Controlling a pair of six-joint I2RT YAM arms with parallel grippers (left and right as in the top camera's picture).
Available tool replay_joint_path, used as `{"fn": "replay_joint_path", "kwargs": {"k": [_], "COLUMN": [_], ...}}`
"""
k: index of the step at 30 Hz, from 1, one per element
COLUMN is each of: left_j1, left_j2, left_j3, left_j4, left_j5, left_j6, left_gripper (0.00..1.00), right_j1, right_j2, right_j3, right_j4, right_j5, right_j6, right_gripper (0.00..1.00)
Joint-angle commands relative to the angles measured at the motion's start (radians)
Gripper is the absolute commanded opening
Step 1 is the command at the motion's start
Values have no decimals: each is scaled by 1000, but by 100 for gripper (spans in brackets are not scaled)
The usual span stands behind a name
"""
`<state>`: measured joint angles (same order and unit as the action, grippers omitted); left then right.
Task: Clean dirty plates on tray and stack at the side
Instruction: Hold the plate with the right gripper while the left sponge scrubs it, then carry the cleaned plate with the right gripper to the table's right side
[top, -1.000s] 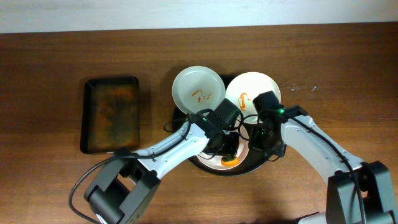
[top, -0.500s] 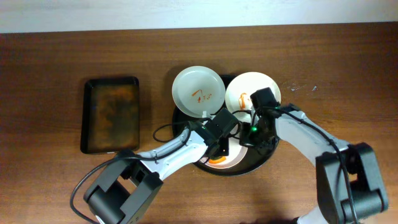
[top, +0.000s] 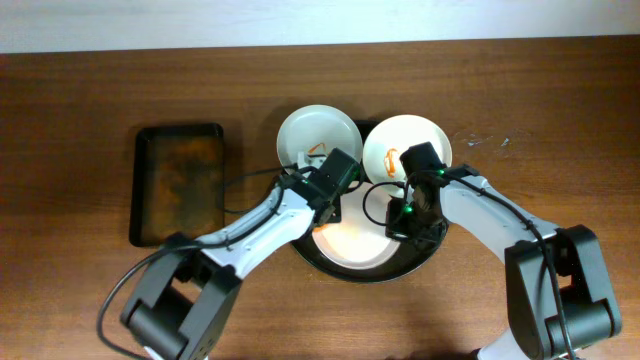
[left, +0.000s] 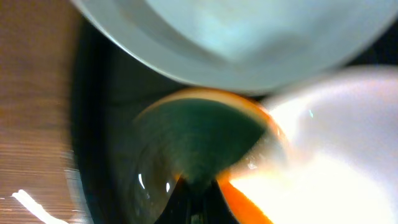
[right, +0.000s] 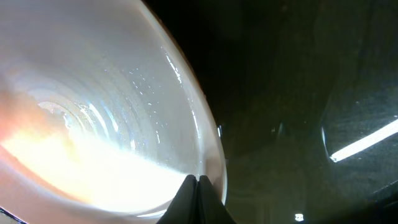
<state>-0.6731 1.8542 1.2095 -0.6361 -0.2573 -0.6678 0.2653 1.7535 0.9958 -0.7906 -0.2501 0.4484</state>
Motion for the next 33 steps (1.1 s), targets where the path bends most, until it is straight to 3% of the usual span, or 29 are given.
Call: {"fn": "replay_joint_path", "kwargs": {"k": [1,4,8,10,14,20,24,25,26,27,33], "left_j1": [35,35,60,126,159,159,159,159,159,159,159], "left_j2": [-145,-236,-245,-245,-245,-245,-245,-245,-245,-245,-245], "left_j3": [20,20,20,20,20,20,20,20,20,20,20], "left_j4": [-36,-103,-162,-171,-180,-182,-185,-185,-186,-188,-192], "left_j5": [-159,-140,-51,36,37,37,37,37,37,37,37], "left_j6": [34,33,33,34,76,75,75,75,75,75,75], "left_gripper": [1,0,1,0,1,1,1,1,0,0,0], "right_j1": [-11,-11,-12,-32,-58,-56,-56,-56,-56,-56,-57], "right_j2": [15,-3,-116,-149,-140,-140,-140,-140,-140,-140,-195], "right_j3": [-16,18,148,161,75,-132,-203,-203,-203,-203,-145], "right_j4": [-25,-60,-175,-199,-180,70,145,153,151,149,118], "right_j5": [113,112,136,149,240,135,122,122,122,122,131], "right_j6": [4,-7,-34,-33,-32,-29,-30,-29,-29,-29,-57], "right_gripper": [4,6,35,36,36,32,46,23,9,4,4]}}
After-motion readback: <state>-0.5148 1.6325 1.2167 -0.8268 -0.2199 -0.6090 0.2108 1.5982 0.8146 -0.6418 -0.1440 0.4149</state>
